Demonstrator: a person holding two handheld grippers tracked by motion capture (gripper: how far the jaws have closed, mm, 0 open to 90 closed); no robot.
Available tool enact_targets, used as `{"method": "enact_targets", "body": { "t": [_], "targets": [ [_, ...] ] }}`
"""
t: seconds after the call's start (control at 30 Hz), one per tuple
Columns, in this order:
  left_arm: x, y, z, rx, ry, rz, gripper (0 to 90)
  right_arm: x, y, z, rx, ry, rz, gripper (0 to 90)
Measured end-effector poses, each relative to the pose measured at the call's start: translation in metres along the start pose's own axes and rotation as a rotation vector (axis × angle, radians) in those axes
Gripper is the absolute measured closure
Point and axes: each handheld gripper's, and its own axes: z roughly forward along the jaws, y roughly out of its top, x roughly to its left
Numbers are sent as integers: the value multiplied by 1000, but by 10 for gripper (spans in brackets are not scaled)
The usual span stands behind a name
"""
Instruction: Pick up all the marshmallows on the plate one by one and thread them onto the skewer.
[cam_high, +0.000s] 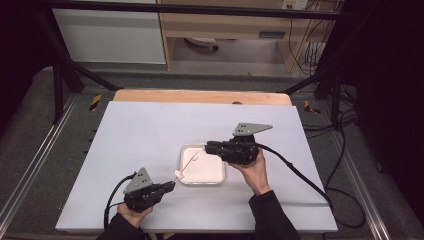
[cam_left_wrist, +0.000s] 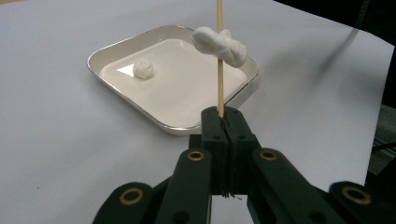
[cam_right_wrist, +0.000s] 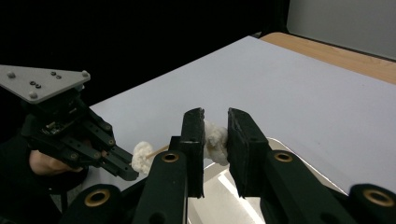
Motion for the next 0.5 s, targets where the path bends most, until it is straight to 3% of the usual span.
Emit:
{"method": "enact_targets", "body": {
  "t": [0.5],
  "targets": [
    [-3, 0, 1, 0, -9, 23, 883, -3, -1, 8, 10, 44, 34, 767]
  ]
}}
